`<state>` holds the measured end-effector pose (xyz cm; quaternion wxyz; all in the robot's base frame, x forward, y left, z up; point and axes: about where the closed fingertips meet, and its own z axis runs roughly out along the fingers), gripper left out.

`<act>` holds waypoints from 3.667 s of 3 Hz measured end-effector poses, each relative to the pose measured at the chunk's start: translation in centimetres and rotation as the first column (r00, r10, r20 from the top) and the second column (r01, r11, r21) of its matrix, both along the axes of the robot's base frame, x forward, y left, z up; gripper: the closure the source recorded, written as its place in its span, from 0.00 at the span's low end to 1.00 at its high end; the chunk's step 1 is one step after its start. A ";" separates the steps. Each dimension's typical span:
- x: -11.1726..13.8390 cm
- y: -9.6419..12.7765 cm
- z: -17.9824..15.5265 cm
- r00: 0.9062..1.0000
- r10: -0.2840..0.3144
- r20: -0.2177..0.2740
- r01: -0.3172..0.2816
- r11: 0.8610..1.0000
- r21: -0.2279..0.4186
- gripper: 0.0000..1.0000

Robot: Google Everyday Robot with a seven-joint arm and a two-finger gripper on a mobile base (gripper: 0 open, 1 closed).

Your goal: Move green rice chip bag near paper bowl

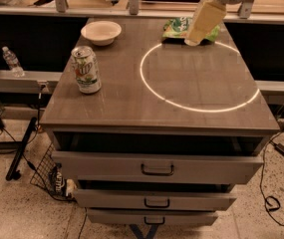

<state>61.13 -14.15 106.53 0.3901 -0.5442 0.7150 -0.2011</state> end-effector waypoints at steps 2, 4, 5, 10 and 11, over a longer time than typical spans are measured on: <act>5.3 -7.7 -3.3 0.991 -0.130 0.020 0.126 0.983 0.133 0.00; 14.0 -15.6 -7.1 0.966 -0.257 0.025 0.237 0.920 0.314 0.00; 14.3 -15.4 -7.3 0.966 -0.257 0.022 0.236 0.915 0.326 0.00; 28.3 -13.6 -17.3 0.936 -0.310 -0.169 0.341 0.671 0.659 0.00; 28.4 -12.4 -19.6 0.923 -0.290 -0.251 0.383 0.650 0.657 0.21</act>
Offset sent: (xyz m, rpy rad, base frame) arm 0.1006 -0.1471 -0.0600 0.2563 -0.0504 -0.2350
